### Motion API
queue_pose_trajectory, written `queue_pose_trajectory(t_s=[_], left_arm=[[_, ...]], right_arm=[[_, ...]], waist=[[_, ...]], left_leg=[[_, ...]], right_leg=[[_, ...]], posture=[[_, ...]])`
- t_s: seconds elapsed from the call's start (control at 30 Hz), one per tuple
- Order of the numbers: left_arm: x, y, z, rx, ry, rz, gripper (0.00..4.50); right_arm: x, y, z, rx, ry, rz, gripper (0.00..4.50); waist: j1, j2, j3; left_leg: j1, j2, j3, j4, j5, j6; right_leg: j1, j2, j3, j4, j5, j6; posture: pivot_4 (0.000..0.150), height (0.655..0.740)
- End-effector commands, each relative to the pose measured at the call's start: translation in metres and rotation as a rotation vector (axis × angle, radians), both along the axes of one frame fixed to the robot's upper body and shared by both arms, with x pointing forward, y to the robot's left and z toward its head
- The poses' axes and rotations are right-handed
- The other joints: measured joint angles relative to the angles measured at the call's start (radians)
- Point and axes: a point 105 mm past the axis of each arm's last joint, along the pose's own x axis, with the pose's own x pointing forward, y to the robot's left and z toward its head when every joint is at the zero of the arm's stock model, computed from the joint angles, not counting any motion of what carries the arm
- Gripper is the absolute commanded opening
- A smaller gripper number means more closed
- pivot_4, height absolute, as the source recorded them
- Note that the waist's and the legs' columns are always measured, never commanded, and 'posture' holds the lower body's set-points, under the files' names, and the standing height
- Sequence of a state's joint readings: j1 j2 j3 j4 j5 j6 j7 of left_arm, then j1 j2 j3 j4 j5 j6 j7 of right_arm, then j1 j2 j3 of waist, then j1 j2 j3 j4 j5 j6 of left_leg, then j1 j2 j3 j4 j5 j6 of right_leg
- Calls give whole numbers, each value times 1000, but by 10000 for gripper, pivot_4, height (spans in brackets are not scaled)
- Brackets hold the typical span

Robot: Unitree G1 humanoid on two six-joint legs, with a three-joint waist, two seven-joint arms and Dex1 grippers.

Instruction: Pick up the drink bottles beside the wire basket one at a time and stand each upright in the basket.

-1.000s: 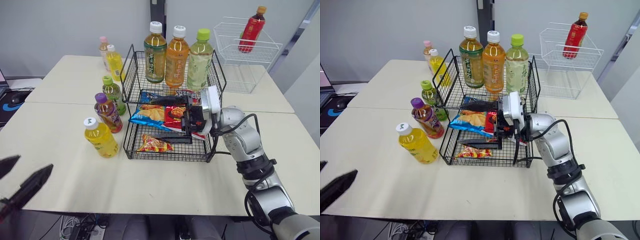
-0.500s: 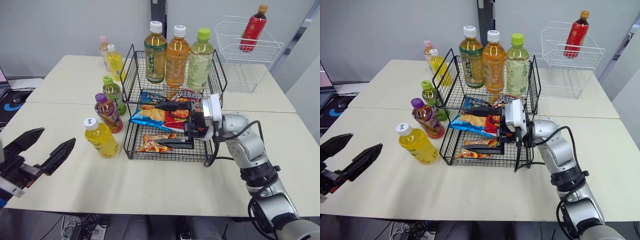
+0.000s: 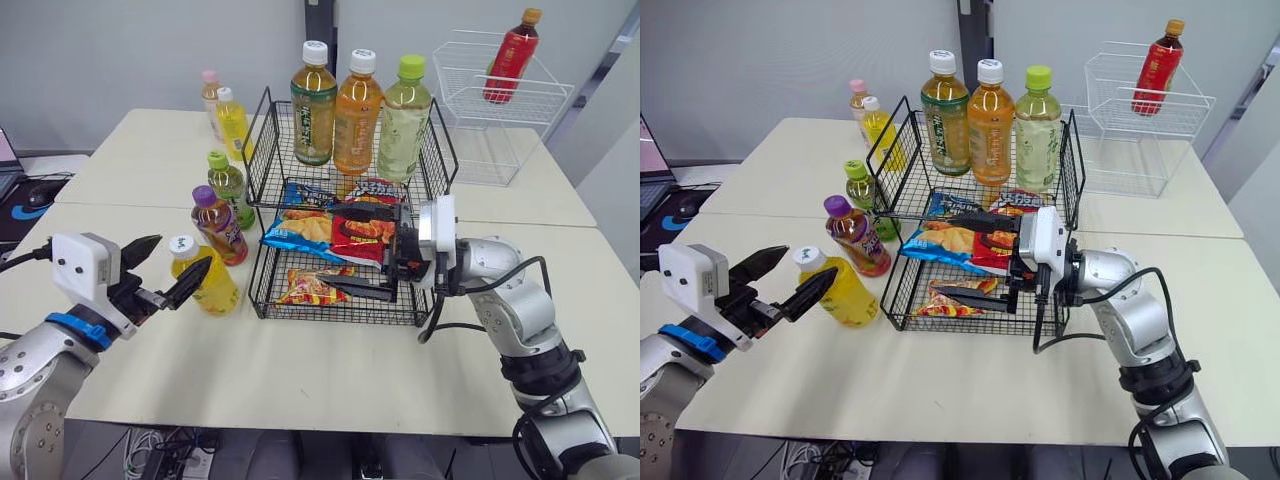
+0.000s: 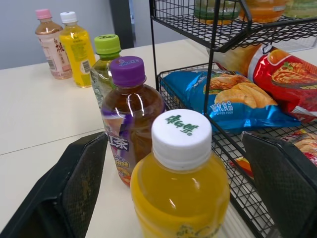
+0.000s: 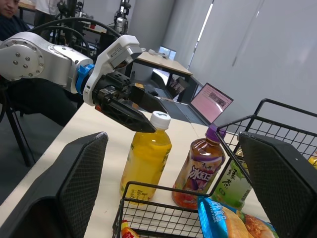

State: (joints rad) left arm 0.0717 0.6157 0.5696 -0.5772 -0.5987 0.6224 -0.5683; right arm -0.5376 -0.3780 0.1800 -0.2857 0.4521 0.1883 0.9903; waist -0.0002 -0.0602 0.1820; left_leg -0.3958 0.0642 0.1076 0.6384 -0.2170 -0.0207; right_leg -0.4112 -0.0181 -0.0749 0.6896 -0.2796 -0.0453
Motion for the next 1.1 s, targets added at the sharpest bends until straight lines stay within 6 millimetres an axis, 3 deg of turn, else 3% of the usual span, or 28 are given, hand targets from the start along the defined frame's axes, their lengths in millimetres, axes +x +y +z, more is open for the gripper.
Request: queue_pose_trajectory(t_s=[0.03, 0.37, 0.5, 0.73, 0.97, 1.1], left_arm=[[9, -5, 1, 19, -35, -13, 44729], [21, -13, -2, 19, -71, -33, 44729], [21, -9, -2, 29, -71, -21, 35668], [18, -5, -9, 32, -26, -19, 14384], [11, -2, -7, 51, -20, -14, 13882], [5, -3, 25, 22, -76, -57, 13882]], right_arm=[[-6, -3, 10, 20, -47, -17, 45000], [-7, -4, 11, 18, -47, -34, 45000], [-7, -5, 10, 17, -46, -39, 45000], [-6, -5, 10, 25, -42, -47, 45000], [-6, -5, 10, 39, -37, -50, 45000], [-4, -3, 13, 75, -38, -60, 45000]], waist=[[0, 0, 0], [-1, 0, 0], [-1, 0, 0], [-3, 0, 0], [-4, 1, 0], [-7, 1, 0]], left_leg=[[0, 0, 0, 0, 0, 0], [-2, 0, 1, -5, -1, 2], [-2, 0, 1, -6, -1, 1], [-1, 0, 1, -7, -1, 1], [0, 0, 2, -8, -1, 1], [0, 0, 2, -8, -1, 1]], right_leg=[[0, 0, 0, -1, 0, 0], [0, 0, 0, -9, 2, 3], [0, 0, 0, -9, 2, 3], [0, 0, 0, -9, 2, 3], [0, 0, 1, -9, 2, 3], [0, 1, 1, -9, 1, 3]], posture=[[1500, 7400], [1500, 7400], [1500, 7400], [1500, 7400], [1500, 7400], [1500, 7400]])
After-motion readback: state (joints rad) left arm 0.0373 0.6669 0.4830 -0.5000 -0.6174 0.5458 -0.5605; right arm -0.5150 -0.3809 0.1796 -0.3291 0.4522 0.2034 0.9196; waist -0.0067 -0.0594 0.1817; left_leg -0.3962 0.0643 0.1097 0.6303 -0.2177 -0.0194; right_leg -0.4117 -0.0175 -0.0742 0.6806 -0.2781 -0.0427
